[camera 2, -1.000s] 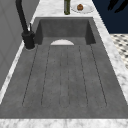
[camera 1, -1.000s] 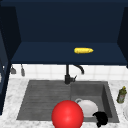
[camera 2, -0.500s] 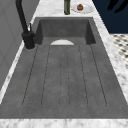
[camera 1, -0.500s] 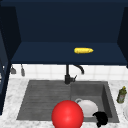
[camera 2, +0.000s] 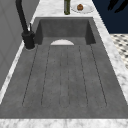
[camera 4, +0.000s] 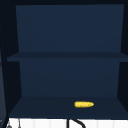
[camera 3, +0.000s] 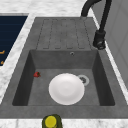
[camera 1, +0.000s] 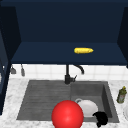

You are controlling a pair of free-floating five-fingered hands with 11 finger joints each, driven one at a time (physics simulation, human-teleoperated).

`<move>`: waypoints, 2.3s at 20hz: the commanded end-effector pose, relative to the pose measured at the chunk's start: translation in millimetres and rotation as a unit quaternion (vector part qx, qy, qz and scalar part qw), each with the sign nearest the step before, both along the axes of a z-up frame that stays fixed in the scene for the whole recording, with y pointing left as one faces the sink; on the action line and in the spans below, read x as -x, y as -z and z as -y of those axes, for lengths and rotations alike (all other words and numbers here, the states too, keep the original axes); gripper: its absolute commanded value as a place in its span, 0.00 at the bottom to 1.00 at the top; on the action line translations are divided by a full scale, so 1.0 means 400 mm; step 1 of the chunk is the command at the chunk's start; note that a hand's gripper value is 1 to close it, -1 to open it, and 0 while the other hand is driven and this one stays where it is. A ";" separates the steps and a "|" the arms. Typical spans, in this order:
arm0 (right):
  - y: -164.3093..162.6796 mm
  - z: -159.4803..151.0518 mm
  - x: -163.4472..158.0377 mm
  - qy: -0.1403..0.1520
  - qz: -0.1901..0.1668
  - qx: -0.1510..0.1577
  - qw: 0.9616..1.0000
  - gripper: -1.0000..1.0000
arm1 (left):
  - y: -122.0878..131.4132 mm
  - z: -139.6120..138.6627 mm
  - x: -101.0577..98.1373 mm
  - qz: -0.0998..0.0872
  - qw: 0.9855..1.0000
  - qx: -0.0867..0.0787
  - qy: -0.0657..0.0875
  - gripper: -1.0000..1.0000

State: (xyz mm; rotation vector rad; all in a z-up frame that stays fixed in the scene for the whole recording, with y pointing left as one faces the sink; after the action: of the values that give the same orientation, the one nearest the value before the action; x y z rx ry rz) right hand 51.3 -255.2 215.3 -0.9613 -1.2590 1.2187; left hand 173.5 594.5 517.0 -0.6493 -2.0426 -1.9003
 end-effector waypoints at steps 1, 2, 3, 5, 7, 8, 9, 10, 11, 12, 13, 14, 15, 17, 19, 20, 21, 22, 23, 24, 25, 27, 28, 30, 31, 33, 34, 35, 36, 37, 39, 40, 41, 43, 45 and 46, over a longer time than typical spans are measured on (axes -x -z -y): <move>0.000 0.000 0.000 0.000 0.000 0.000 1.000 0.50 | -0.049 0.000 0.014 0.001 0.999 0.008 -0.052 0.00; 0.000 0.000 0.000 0.000 0.000 0.000 1.000 0.50 | -0.060 0.000 0.020 0.000 0.999 0.007 -0.049 0.00; 0.000 0.000 0.000 0.000 0.000 0.000 1.000 0.50 | -0.068 0.000 0.029 0.000 0.999 0.005 -0.046 0.00; 0.000 0.000 0.000 0.000 0.000 0.000 1.000 0.50 | -0.072 0.011 0.051 -0.007 0.999 -0.001 -0.034 0.00; 0.000 0.000 0.000 0.000 0.000 0.000 1.000 0.50 | -0.063 0.004 0.088 0.001 1.000 -0.002 -0.002 0.00; 0.000 0.000 0.000 0.000 0.000 0.000 1.000 0.50 | -0.065 0.006 0.101 0.001 1.000 -0.002 -0.002 0.00; 0.000 0.000 0.000 0.000 0.000 0.000 1.000 0.50 | -0.063 0.010 0.116 -0.004 1.000 0.000 -0.001 0.00; 0.000 0.000 0.000 0.000 0.000 0.000 1.000 0.50 | -0.064 0.022 0.130 -0.004 1.000 0.001 0.011 0.00; 0.000 0.000 0.000 0.000 0.000 0.000 1.000 0.50 | -0.066 0.037 0.130 -0.001 1.000 -0.001 0.020 0.00; 0.000 0.000 0.000 0.000 0.000 0.000 1.000 0.50 | -0.066 0.067 0.123 0.001 1.000 -0.001 0.007 0.00; 0.000 0.000 0.000 0.000 0.000 0.000 1.000 0.50 | -0.068 0.084 0.124 0.001 1.000 -0.004 -0.002 0.00; 0.000 0.000 0.000 0.000 0.000 0.000 1.000 0.50 | -0.070 0.108 0.129 0.005 1.000 -0.006 -0.002 0.00; 0.000 0.000 0.000 0.000 0.000 0.000 1.000 0.50 | -0.073 0.124 0.129 0.007 1.000 -0.005 -0.003 0.00; 0.000 0.000 0.000 0.000 0.000 0.000 1.000 0.50 | -0.079 0.160 0.135 0.012 1.000 -0.003 -0.003 0.00; 0.000 0.000 0.000 0.000 0.000 0.000 1.000 0.50 | -0.085 0.200 0.140 0.013 1.000 -0.003 -0.004 0.00; 0.000 0.000 0.000 0.000 0.000 0.000 1.000 0.50 | -0.089 0.220 0.142 0.014 1.000 -0.003 -0.004 0.00; 0.000 0.000 0.000 0.000 0.000 0.000 1.000 0.50 | -0.094 0.240 0.144 0.016 1.000 -0.003 -0.004 0.00; 0.000 0.000 0.000 0.000 0.000 0.000 1.000 0.50 | -0.101 0.260 0.144 0.018 1.000 -0.003 -0.004 0.00; 0.000 0.000 0.000 0.000 0.000 0.000 1.000 0.50 | -0.107 0.281 0.143 0.019 1.000 -0.004 -0.003 0.00; 0.000 0.000 0.000 0.000 0.000 0.000 1.000 0.50 | -0.125 0.299 0.141 0.012 1.000 -0.011 -0.007 0.00; 0.000 0.000 0.000 0.000 0.000 0.000 1.000 0.50 | -0.138 0.315 0.142 0.005 0.999 -0.022 -0.023 0.00; 0.000 0.000 0.000 0.000 0.000 0.000 1.000 0.50 | -0.170 0.336 0.144 -0.009 0.998 -0.043 -0.050 0.00; 0.000 0.000 0.000 0.000 0.000 0.000 1.000 0.50 | -0.183 0.348 0.144 -0.011 0.997 -0.052 -0.061 0.00; 0.000 0.000 0.000 0.000 0.000 0.000 1.000 0.50 | -0.215 0.370 0.144 -0.013 0.994 -0.069 -0.084 0.00; 0.000 0.000 0.000 0.000 0.000 0.000 1.000 0.50 | -0.230 0.383 0.144 -0.014 0.992 -0.076 -0.096 0.00; 0.000 0.000 0.000 0.000 0.000 0.000 1.000 0.50 | -0.263 0.409 0.145 -0.015 0.989 -0.090 -0.117 0.00; 0.000 0.000 0.000 0.000 0.000 0.000 1.000 0.50 | -0.284 0.425 0.143 -0.016 0.987 -0.093 -0.127 0.00; 0.000 0.000 0.000 0.000 0.000 0.000 1.000 0.50 | -0.302 0.438 0.143 -0.016 0.985 -0.098 -0.138 0.00; 0.000 0.000 0.000 0.000 0.000 0.000 1.000 0.50 | -0.318 0.451 0.146 -0.015 0.984 -0.102 -0.146 0.00; 0.000 0.000 0.000 0.000 0.000 0.000 1.000 0.50 | -0.329 0.463 0.147 -0.012 0.982 -0.107 -0.155 0.00; 0.000 0.000 0.000 0.000 0.000 0.000 1.000 0.50 | -0.327 0.485 0.160 -0.017 0.978 -0.124 -0.170 0.00; 0.000 0.000 0.000 0.000 0.000 0.000 1.000 0.50 | -0.319 0.500 0.168 -0.023 0.976 -0.126 -0.177 0.00; 0.000 0.000 0.000 0.000 0.000 0.000 1.000 0.50 | -0.319 0.512 0.173 -0.023 0.974 -0.129 -0.184 0.00; 0.000 0.000 0.000 0.000 0.000 0.000 1.000 0.50 | -0.321 0.540 0.180 -0.024 0.970 -0.136 -0.200 0.00; 0.000 0.000 0.000 0.000 0.000 0.000 1.000 0.50 | -0.325 0.566 0.185 -0.023 0.966 -0.143 -0.215 0.00; 0.000 0.000 0.000 0.000 0.000 0.000 1.000 0.50 | -0.323 0.579 0.186 -0.020 0.964 -0.146 -0.223 0.00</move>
State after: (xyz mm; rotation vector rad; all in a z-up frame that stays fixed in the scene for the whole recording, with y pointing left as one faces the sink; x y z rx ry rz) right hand 51.3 -255.2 215.3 -0.9613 -1.2590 1.2187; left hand 102.0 388.6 644.9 -0.1278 -1.6357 -1.8301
